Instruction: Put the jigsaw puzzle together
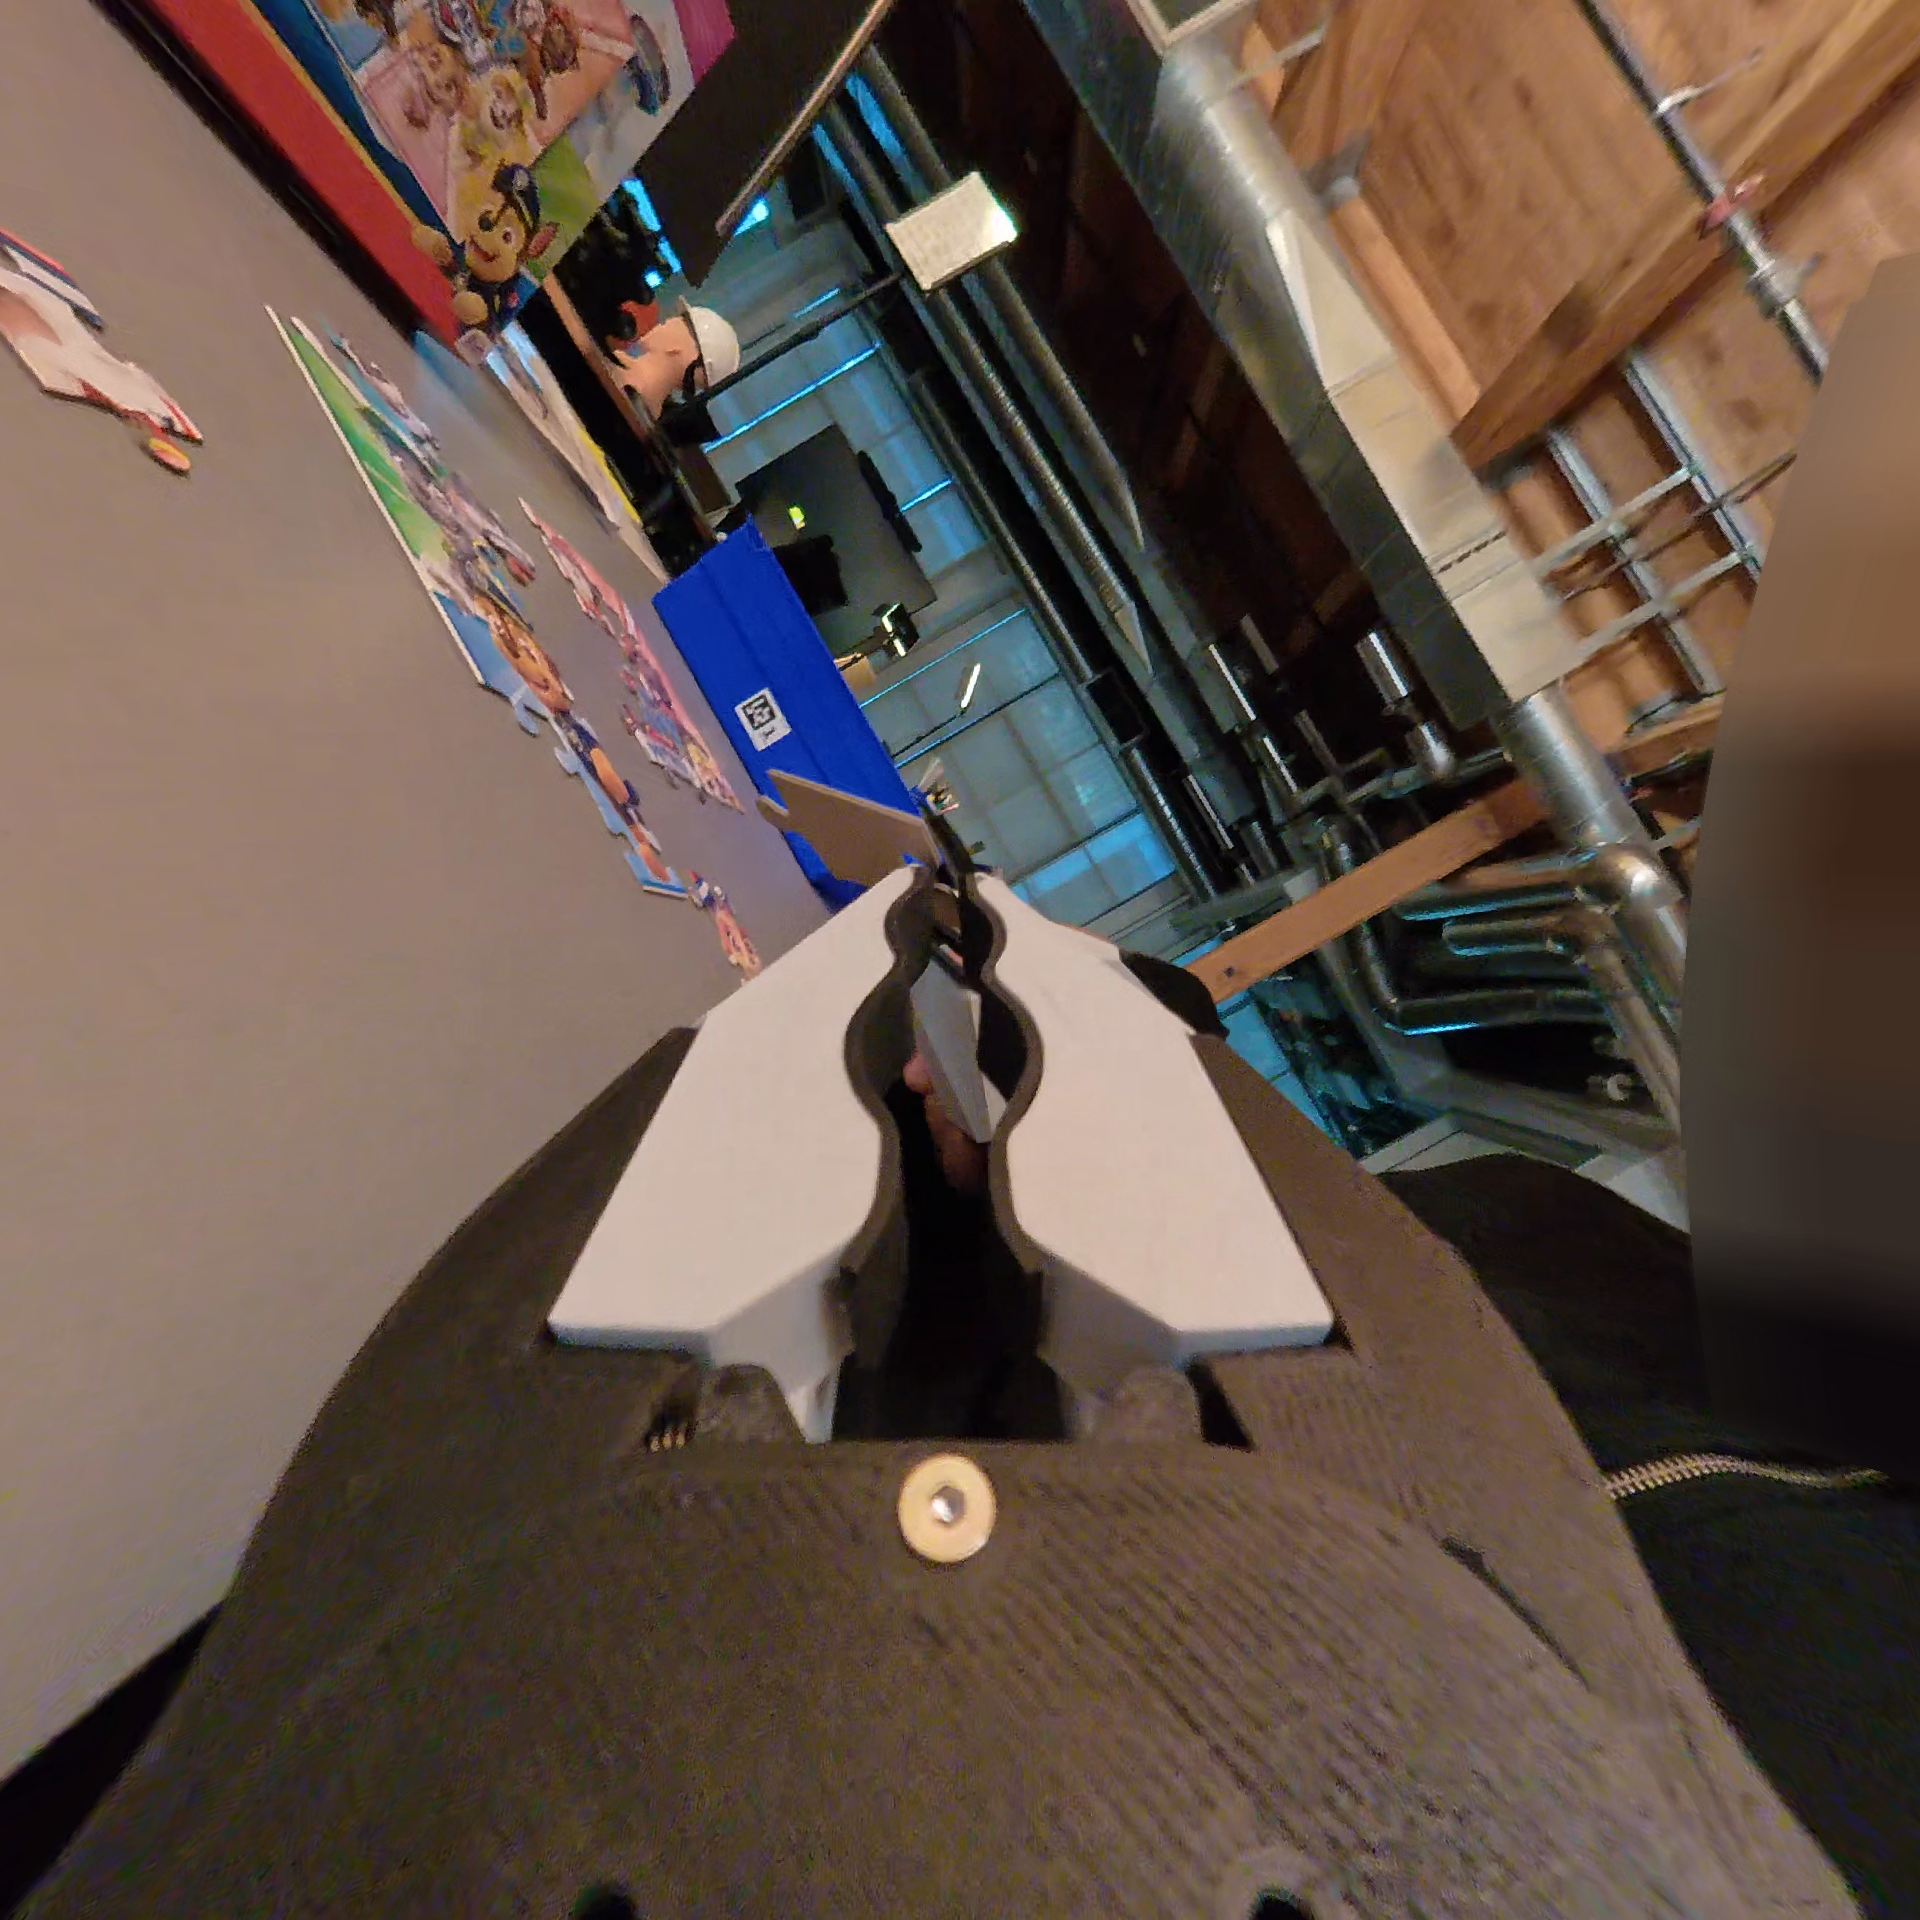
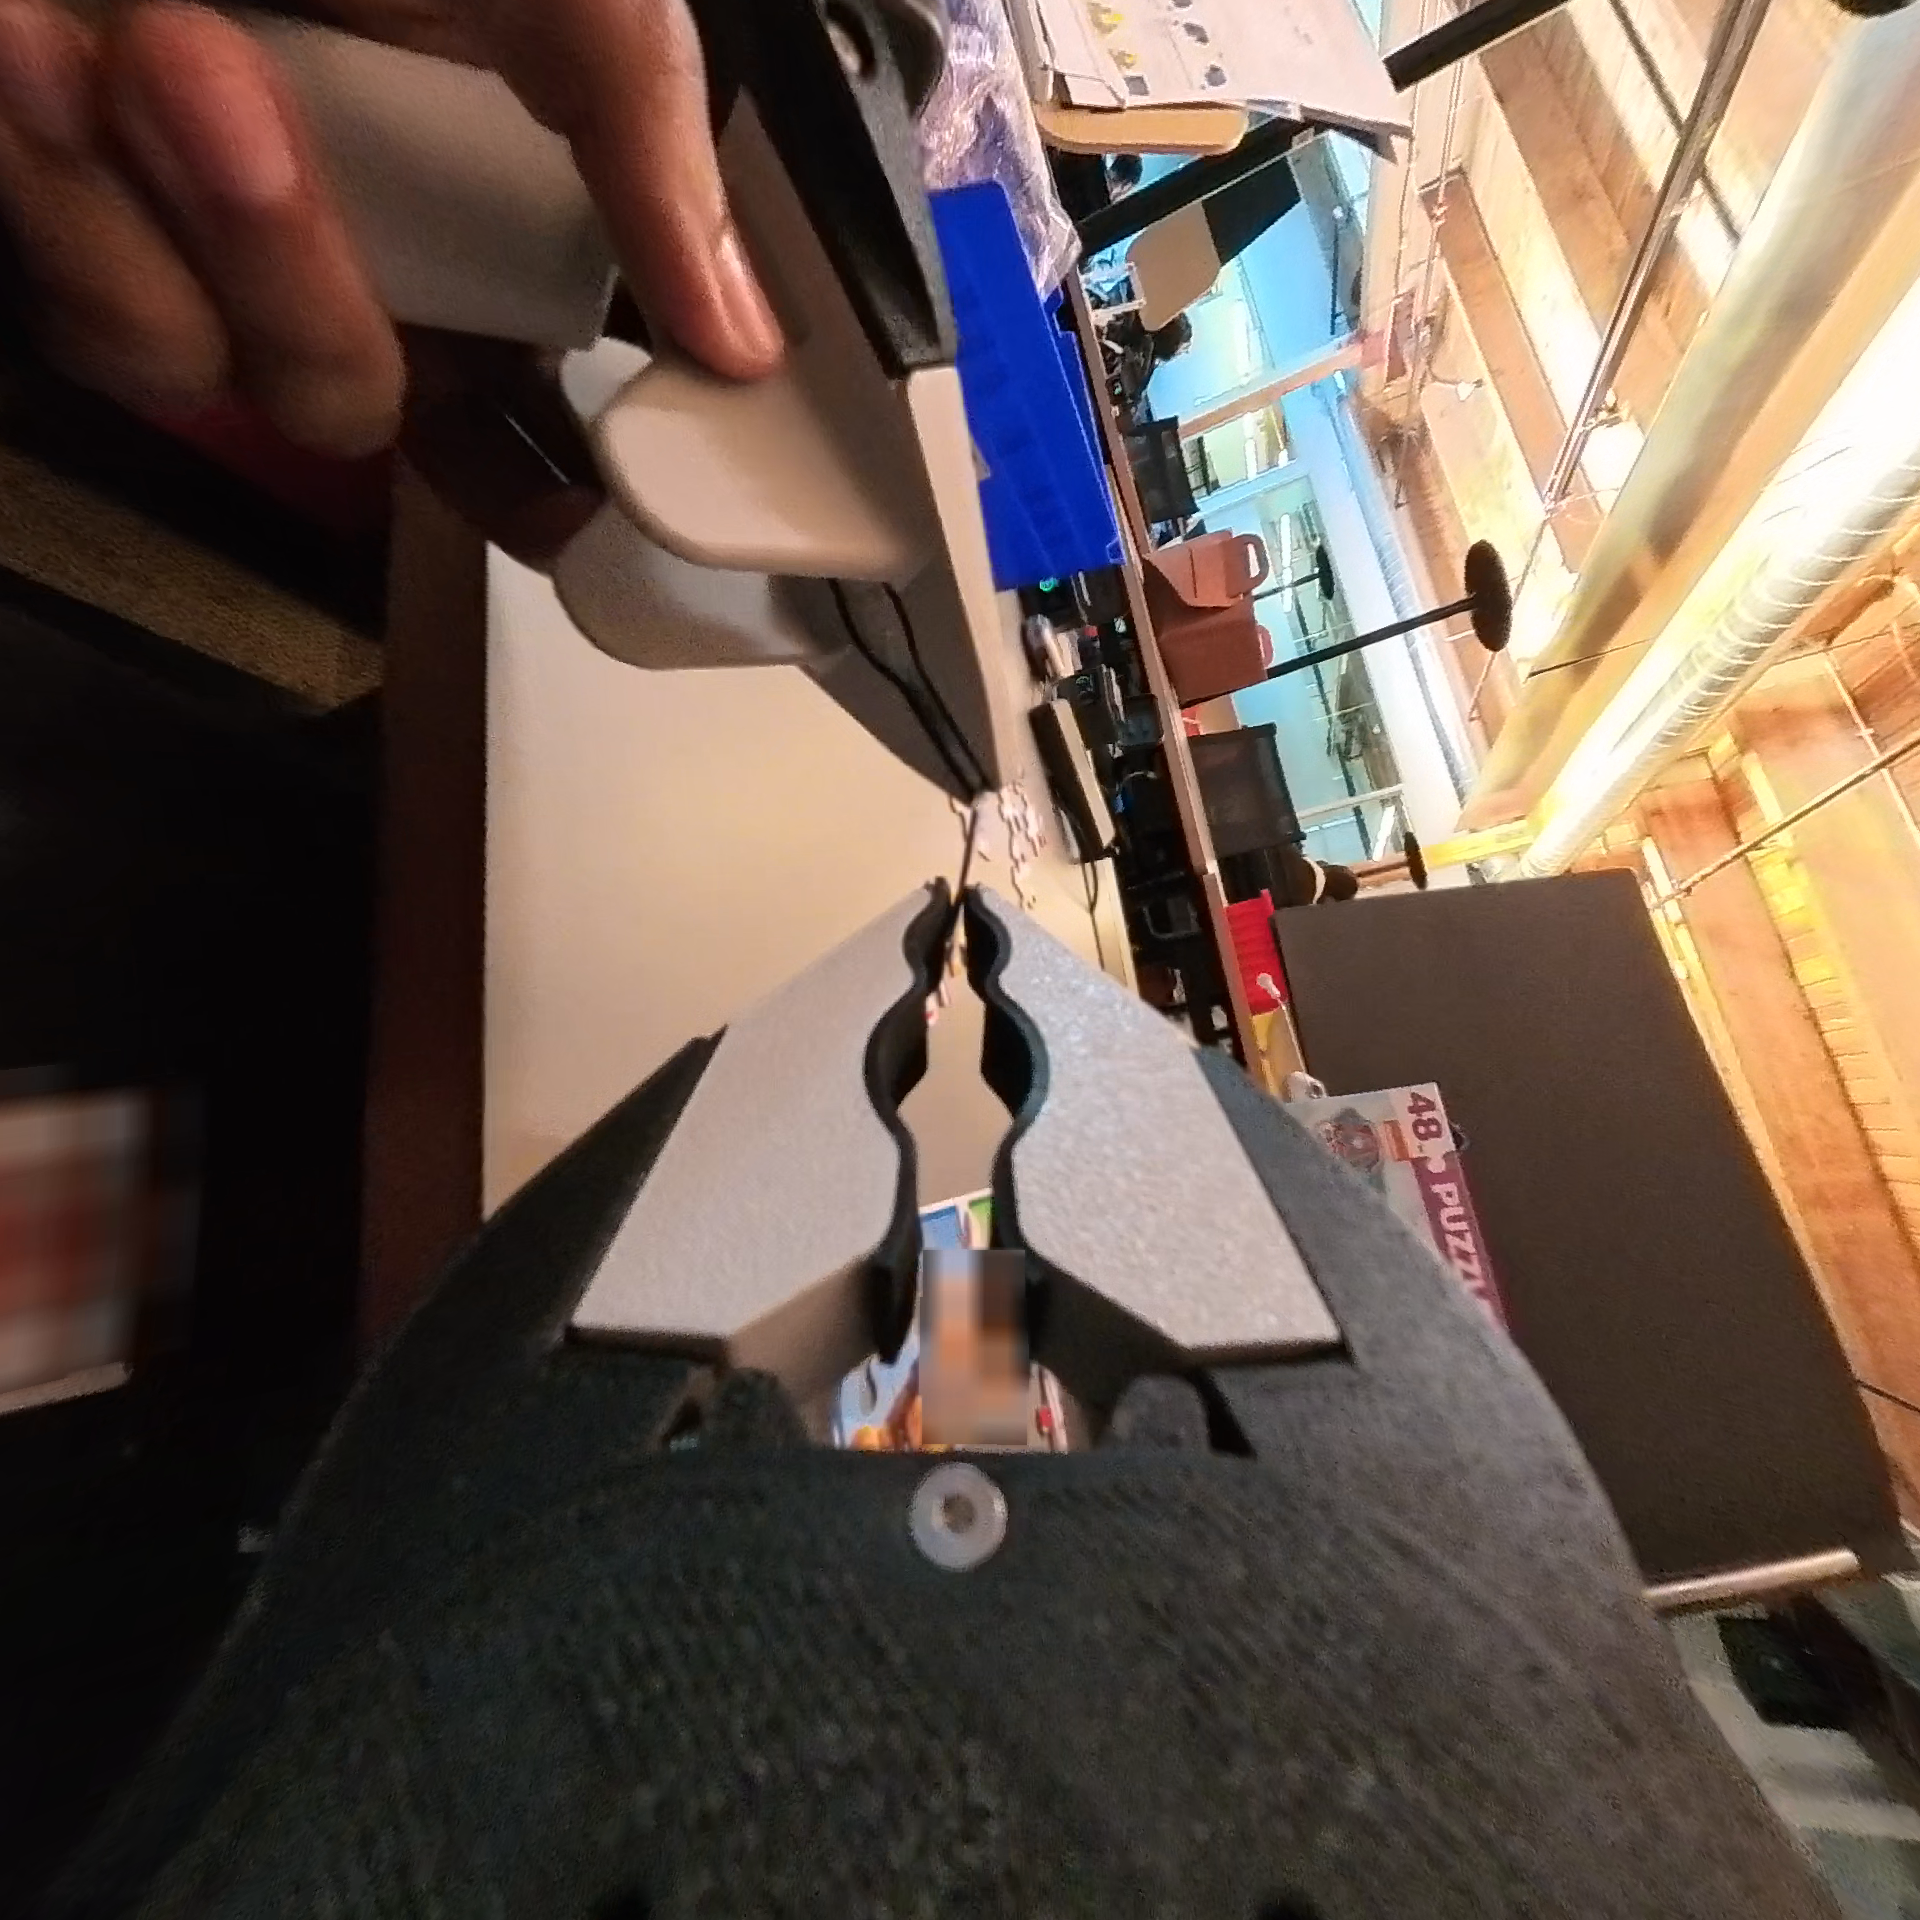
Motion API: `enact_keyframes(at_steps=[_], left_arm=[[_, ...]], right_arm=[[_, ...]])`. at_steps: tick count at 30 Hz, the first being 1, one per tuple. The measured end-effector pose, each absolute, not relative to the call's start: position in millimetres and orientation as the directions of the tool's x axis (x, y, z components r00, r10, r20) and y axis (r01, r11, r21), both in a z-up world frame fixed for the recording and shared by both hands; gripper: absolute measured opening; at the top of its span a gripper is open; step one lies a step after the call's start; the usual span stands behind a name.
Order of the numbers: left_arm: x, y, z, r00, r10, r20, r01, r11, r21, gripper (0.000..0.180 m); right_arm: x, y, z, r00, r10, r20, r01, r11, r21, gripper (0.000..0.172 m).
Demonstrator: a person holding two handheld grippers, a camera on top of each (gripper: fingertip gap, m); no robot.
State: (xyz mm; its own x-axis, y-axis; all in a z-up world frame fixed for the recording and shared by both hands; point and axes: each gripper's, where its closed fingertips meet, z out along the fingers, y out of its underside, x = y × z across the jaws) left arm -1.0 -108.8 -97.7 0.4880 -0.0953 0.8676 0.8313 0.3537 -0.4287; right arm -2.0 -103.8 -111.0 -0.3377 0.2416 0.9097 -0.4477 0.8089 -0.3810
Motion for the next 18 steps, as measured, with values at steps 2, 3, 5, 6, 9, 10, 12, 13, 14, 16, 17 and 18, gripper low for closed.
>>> enact_keyframes(at_steps=[2, 3, 5, 6, 9, 10, 12, 13, 14, 16, 17, 18], left_arm=[[-5.1, -105.9, -94.8, 0.49, -0.1, 0.866, 0.828, 0.363, -0.427, 0.0], [-6.4, -103.3, -93.8, 0.492, -0.099, 0.865, 0.828, 0.359, -0.43, 0.0], [-7.7, -95.8, -91.7, 0.49, -0.112, 0.865, 0.837, 0.337, -0.431, 0.0], [-9.4, -92.2, -91.3, 0.492, -0.11, 0.864, 0.838, 0.329, -0.435, 0.0], [-17.9, -83.9, -87.2, 0.504, -0.112, 0.857, 0.833, 0.327, -0.447, 0.0], [-22.2, -82.3, -85.3, 0.505, -0.115, 0.855, 0.831, 0.331, -0.446, 0.0], [-28.9, -77.0, -84.1, 0.503, -0.115, 0.856, 0.837, 0.313, -0.45, 0.0], [-32.2, -74.6, -83.4, 0.506, -0.111, 0.855, 0.836, 0.309, -0.454, 0.0], [-35.7, -72.7, -82.9, 0.51, -0.102, 0.854, 0.832, 0.309, -0.461, 0.0], [-40.7, -68.8, -83.9, 0.519, -0.081, 0.851, 0.828, 0.294, -0.477, 0.0], [-43.9, -68.6, -85.1, 0.523, -0.064, 0.85, 0.825, 0.29, -0.486, 0.0], [-47.3, -69.8, -86.4, 0.532, -0.037, 0.846, 0.816, 0.288, -0.501, 0.0]], right_arm=[[-2.0, -100.4, -110.9, -0.354, 0.24, 0.904, -0.448, 0.805, -0.39, 0.003], [-3.1, -97.4, -110.2, -0.352, 0.24, 0.905, -0.448, 0.806, -0.388, 0.003], [-6.3, -90.3, -110.2, -0.338, 0.233, 0.912, -0.447, 0.813, -0.373, 0.004], [-8.1, -86.8, -110.5, -0.333, 0.23, 0.914, -0.446, 0.816, -0.368, 0.004], [-11.9, -76.5, -111.9, -0.357, 0.243, 0.902, -0.436, 0.81, -0.391, 0.002], [-13.1, -73.0, -112.2, -0.374, 0.257, 0.891, -0.43, 0.803, -0.412, 0.002], [-17.3, -64.8, -112.8, -0.409, 0.296, 0.863, -0.405, 0.789, -0.463, 0.0], [-20.1, -60.2, -112.7, -0.422, 0.318, 0.849, -0.391, 0.782, -0.486, 0.0], [-22.9, -55.6, -111.9, -0.439, 0.342, 0.831, -0.377, 0.77, -0.515, 0.0], [-29.8, -45.6, -109.3, -0.486, 0.403, 0.775, -0.339, 0.731, -0.592, 0.001], [-34.3, -39.5, -107.6, -0.506, 0.434, 0.745, -0.315, 0.712, -0.628, 0.003], [-38.7, -33.3, -105.7, -0.521, 0.461, 0.718, -0.293, 0.694, -0.658, 0.004]])
